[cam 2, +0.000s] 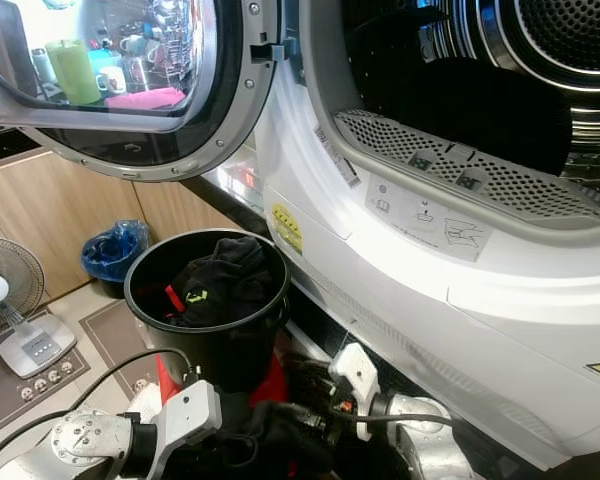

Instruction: Clothes washing

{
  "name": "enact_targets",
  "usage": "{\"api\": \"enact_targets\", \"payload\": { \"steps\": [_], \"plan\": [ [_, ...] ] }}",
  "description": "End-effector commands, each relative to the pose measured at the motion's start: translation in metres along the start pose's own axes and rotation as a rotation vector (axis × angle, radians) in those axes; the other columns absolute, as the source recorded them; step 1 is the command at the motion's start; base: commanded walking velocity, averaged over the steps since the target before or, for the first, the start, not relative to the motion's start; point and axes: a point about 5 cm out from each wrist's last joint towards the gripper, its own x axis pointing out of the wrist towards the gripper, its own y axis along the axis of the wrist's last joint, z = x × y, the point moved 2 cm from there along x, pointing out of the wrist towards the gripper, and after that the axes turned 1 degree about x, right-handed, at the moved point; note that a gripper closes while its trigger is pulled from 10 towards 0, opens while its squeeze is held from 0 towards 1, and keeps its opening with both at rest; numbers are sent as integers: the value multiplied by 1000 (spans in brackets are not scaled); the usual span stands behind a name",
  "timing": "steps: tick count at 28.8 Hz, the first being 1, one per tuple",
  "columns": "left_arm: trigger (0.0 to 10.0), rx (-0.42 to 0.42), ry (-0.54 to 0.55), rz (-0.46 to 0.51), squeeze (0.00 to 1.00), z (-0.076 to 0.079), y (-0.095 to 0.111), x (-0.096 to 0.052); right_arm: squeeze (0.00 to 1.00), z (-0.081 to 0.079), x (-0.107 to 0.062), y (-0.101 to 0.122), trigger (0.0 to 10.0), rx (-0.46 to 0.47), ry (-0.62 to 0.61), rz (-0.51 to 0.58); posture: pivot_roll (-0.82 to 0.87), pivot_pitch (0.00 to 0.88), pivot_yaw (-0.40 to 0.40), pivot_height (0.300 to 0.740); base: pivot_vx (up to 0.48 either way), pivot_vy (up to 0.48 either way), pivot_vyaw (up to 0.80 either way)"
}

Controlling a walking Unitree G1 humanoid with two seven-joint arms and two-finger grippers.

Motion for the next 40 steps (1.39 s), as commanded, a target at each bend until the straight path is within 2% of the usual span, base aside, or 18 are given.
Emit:
{"api": "enact_targets", "payload": {
  "steps": [1,2,3,6,9,11,12,14,15,18,22,24,25,31,35,37,40],
  "plan": [
    [0,-4,64,-10,0,-10,2,-3,1000,4,3,5,10000,7,-40,34,100,44,10,740,0,0,0],
    [0,-8,108,-11,0,-14,3,0,1000,2,5,8,10000,10,-32,54,100,43,10,740,0,0,0],
    [0,-8,108,-11,0,-14,3,0,1000,2,5,8,10000,10,-32,54,100,43,10,740,0,0,0],
    [0,-96,297,11,0,-35,6,5,1000,-3,8,9,10000,18,-4,75,97,38,11,740,0,0,0],
    [0,-128,291,35,0,-35,8,3,1000,-4,8,6,10000,15,-1,65,99,37,10,740,0,0,0],
    [0,-155,227,86,0,-29,12,-1,1000,-7,7,4,10000,30,29,73,101,38,11,740,0,0,0],
    [0,-141,155,155,0,-24,18,-8,1000,-13,5,2,10000,44,97,75,99,38,13,740,0,0,0],
    [0,-136,127,174,0,-22,20,-10,1000,-15,5,1,10000,43,125,70,99,38,14,740,0,0,0],
    [0,-138,75,181,0,-19,18,-13,1000,-20,2,-2,10000,41,189,49,95,41,17,740,0,0,0],
    [0,-121,-45,153,0,-7,14,-18,1000,-27,-6,-10,10000,27,296,-7,94,45,17,740,0,0,0],
    [0,-115,-115,134,0,0,13,-22,1000,-27,-12,-14,10000,16,340,-45,95,55,15,740,0,0,0],
    [0,-120,-163,121,0,4,10,-24,1000,-25,-15,-11,10000,24,362,-37,96,58,14,740,0,0,0],
    [0,-120,-218,106,0,8,7,-27,1000,-25,-19,-3,10000,36,414,-10,92,59,13,740,0,0,0],
    [0,-119,-299,94,0,12,6,-29,1000,-34,-21,3,10000,5,527,-21,88,61,11,740,0,0,0],
    [0,-123,-344,109,0,11,11,-32,1000,-46,-25,4,10000,1,643,-25,92,64,11,740,0,0,0],
    [0,-116,-374,105,0,9,11,-36,1000,-56,-31,-7,10000,-37,734,-109,91,66,10,740,0,0,0],
    [0,-113,-388,97,0,8,10,-38,1000,-57,-35,-11,10000,-45,751,-142,87,67,9,740,0,0,0]
  ]
}}
